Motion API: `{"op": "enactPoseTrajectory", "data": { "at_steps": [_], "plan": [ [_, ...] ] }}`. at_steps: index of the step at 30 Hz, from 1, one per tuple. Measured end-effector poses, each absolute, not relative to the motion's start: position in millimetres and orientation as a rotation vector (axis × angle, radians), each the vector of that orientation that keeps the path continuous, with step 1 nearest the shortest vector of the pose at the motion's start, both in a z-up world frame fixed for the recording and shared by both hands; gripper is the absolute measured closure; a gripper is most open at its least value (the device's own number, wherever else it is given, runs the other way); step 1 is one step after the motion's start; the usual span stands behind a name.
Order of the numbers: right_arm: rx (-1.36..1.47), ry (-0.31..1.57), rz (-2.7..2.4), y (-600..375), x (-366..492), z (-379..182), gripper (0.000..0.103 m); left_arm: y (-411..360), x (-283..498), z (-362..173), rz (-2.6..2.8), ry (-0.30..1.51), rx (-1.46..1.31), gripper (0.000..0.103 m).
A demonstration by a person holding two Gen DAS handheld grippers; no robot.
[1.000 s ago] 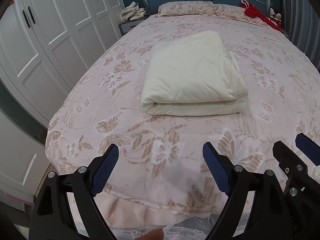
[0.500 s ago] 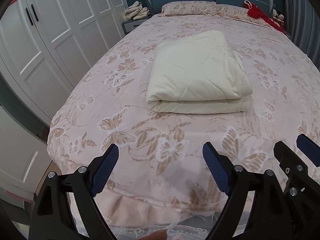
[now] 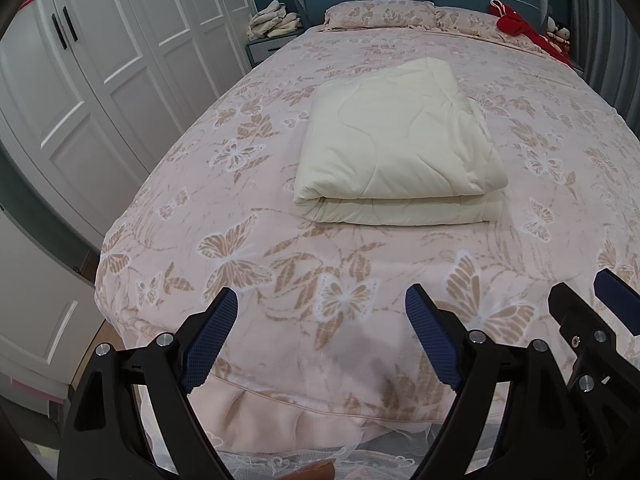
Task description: Fold large clothes
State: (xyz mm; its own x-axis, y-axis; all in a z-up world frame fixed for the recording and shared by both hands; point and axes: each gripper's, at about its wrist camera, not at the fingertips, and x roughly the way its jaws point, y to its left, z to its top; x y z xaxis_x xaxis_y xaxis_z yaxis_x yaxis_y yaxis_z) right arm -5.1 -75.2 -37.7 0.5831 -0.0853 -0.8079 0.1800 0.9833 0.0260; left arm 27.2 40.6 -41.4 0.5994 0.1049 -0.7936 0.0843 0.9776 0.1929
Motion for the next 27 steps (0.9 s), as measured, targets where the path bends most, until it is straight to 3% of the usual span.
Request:
{"op": "enactPoseTrajectory", "data": {
  "at_steps": [27],
  "plan": [
    [0.106, 0.934, -0.157, -74.5, -8.7, -38.7, 0.059, 41.5, 26.9, -42.6, 0.013, 0.929, 0.216, 0.02]
  ]
}}
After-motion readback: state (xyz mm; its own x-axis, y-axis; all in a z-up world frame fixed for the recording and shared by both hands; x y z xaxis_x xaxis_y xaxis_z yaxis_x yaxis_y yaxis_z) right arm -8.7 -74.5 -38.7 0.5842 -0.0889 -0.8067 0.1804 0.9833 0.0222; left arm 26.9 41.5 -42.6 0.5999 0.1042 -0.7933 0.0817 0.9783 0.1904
